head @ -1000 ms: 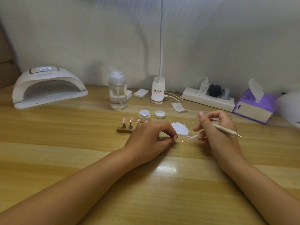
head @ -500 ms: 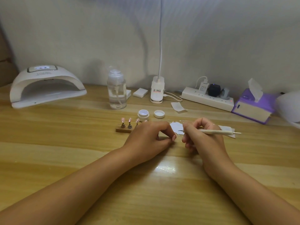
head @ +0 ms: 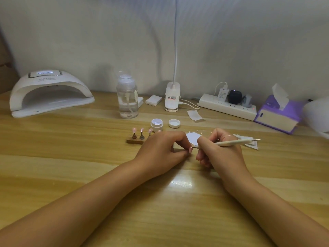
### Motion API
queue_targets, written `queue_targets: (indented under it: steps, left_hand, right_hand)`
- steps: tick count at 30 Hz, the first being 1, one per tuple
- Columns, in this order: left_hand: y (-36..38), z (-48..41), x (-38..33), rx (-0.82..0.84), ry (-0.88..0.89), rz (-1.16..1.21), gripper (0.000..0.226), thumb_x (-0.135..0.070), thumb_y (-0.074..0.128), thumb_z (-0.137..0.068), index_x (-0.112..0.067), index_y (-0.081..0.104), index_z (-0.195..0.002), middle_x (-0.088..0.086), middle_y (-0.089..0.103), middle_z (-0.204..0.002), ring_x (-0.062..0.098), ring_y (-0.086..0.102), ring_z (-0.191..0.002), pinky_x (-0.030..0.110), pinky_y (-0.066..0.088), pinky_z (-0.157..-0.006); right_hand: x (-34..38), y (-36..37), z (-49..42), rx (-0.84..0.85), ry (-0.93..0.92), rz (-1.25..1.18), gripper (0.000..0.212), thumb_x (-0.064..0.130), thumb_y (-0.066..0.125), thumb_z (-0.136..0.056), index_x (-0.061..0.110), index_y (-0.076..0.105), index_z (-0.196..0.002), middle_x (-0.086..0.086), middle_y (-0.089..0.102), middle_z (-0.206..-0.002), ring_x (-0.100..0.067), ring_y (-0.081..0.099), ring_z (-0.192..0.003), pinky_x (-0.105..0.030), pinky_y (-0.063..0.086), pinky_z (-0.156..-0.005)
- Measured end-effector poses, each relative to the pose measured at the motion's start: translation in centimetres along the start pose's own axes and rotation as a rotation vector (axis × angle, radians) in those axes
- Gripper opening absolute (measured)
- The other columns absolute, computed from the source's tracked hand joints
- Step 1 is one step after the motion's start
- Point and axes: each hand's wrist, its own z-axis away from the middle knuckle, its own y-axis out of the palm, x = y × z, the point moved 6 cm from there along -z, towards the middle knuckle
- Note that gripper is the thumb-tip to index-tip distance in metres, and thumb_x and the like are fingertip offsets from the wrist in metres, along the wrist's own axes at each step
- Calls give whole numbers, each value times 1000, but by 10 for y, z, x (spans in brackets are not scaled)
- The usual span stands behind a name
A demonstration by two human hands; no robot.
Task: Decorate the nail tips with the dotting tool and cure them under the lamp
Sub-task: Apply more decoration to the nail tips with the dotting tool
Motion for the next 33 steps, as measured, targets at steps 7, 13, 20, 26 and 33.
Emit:
queue_targets:
  steps: [7, 13, 20, 26, 33]
  left_hand:
    - [0, 0, 0, 2, -4, 3, 16, -19, 72, -82, -34, 67, -79, -31, 64, -76, -1, 52, -55, 24, 35, -59]
    - [-1, 1, -1, 3, -2, 2, 18, -22, 73, -84, -37, 65, -78, -29, 66, -80, 0, 52, -56, 24, 35, -59]
    - [0, 1, -1, 13, -10, 8, 18, -19, 71, -82, -35, 66, -79, -29, 65, -79, 1, 51, -55, 25, 36, -60]
    - [-1, 1, -2, 14, -6, 2, 19, -19, 72, -83, -36, 65, -78, -33, 62, -75, -1, 51, -55, 21, 33, -57]
    - [-1, 1, -3, 18, -5, -11, 23, -18, 71, -82, -39, 62, -76, -38, 59, -75, 0, 51, -56, 21, 32, -57]
  right_hand:
    - [0, 0, 0, 6, -7, 16, 26, 10, 63, -78, 17, 43, -63, -13, 65, -54, -14, 50, -40, -23, 38, -40]
    - [2, -1, 0, -12, -10, -21, 24, 7, 62, -78, 14, 43, -65, -14, 64, -53, -14, 49, -39, -22, 38, -39]
    - [2, 0, 0, 8, -10, -10, 24, 7, 62, -78, 14, 44, -65, -13, 64, -53, -14, 49, -39, -20, 38, -39]
    - [1, -1, 0, -6, -16, 4, 25, 8, 62, -79, 15, 43, -64, -11, 64, -52, -13, 49, -38, -19, 37, -39]
    - [2, 0, 0, 0, -17, 1, 23, 7, 62, -79, 13, 44, -66, -12, 64, -51, -13, 49, -38, -19, 38, -39]
